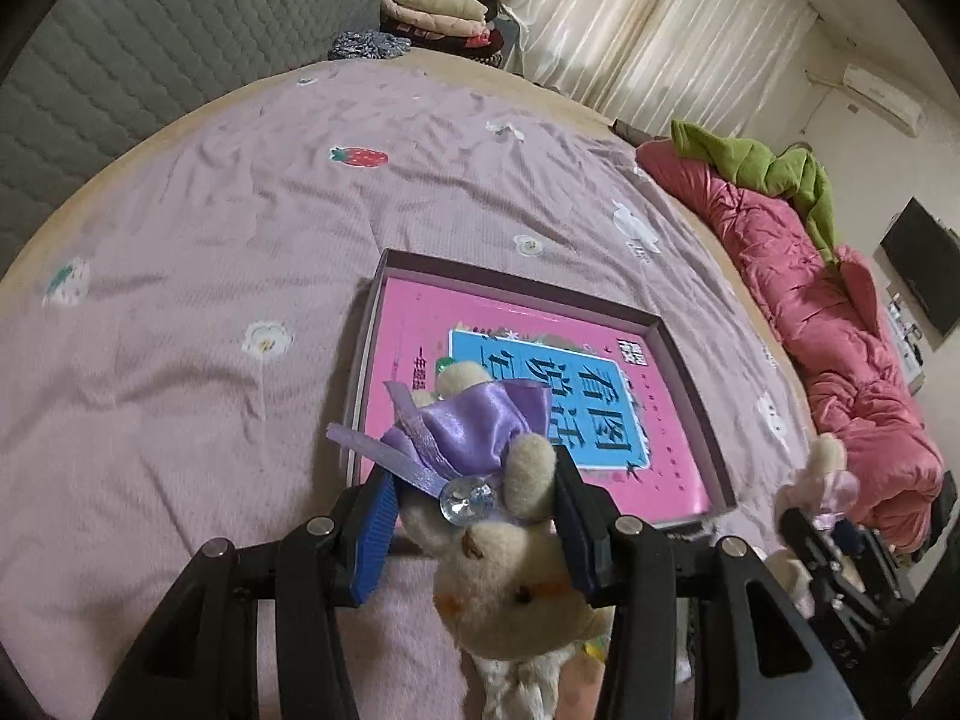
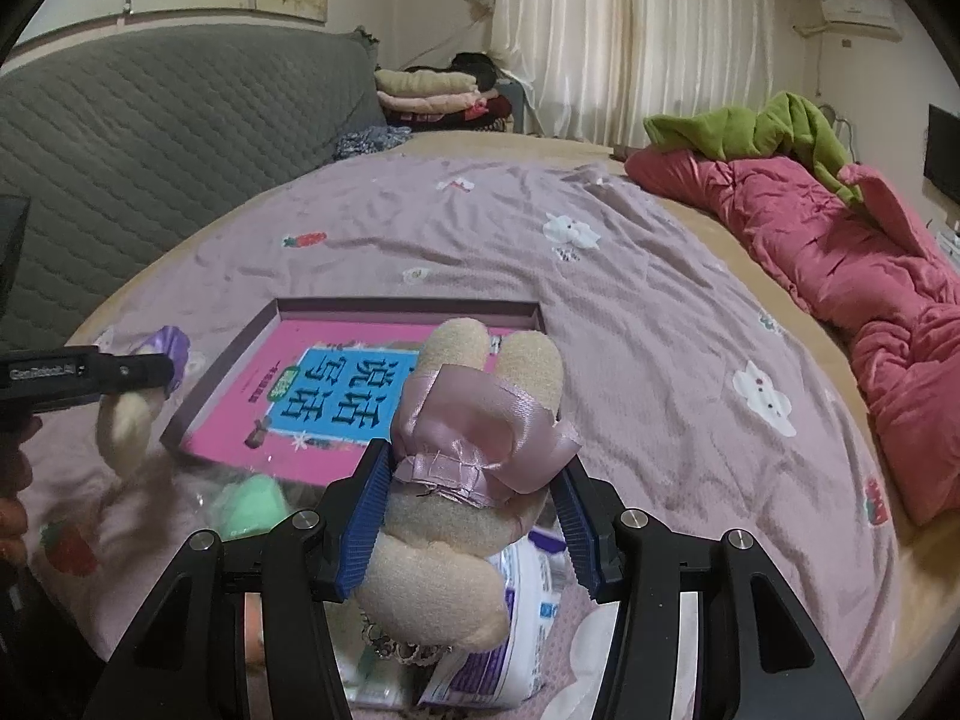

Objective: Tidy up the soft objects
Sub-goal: 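Carry the bunny with left tool while right tool carries the bear onto the book tray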

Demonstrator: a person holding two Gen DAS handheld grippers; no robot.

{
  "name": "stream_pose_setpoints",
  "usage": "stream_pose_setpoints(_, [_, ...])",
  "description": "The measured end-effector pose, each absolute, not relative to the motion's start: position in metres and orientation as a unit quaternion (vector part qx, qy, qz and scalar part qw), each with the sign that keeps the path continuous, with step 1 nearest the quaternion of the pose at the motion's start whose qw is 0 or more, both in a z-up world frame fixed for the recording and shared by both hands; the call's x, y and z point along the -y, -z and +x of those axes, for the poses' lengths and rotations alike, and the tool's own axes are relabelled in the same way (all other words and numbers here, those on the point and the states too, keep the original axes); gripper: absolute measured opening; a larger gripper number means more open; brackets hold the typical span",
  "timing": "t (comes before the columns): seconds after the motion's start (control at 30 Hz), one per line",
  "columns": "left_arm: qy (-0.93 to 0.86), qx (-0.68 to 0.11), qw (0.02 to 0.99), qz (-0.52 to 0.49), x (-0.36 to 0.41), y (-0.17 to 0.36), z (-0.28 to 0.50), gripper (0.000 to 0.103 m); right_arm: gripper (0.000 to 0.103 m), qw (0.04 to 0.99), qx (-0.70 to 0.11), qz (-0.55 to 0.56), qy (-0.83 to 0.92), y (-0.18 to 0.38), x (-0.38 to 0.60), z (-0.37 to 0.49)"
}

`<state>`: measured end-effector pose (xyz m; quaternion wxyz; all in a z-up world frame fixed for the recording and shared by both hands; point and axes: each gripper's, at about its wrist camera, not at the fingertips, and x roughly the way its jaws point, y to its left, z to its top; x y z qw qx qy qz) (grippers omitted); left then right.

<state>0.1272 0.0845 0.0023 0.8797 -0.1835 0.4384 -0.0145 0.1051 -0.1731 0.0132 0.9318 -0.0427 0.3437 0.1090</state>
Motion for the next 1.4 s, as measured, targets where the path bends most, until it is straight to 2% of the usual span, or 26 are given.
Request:
stream_pose_setpoints(0.67, [0.007, -0.462, 0.882, -0.09, -0.068, 0.032, 0.188, 0.048, 0.055, 0.935, -0.329, -0.061, -0.115, -0.006, 0.167, 0.166])
stream_pose_setpoints(1.07, [0.012, -0.501, 0.864, -0.049, -0.055, 0.067, 0.192, 0.049, 0.055, 0.92, -0.368, -0.069, -0.118, 0.029, 0.16, 0.194])
stream_pose_setpoints(1.4, [0.016, -0.503, 0.862, -0.059, -0.056, 0.072, 0.192, 0.05, 0.055, 0.904, -0.403, -0.092, -0.112, 0.055, 0.156, 0.201])
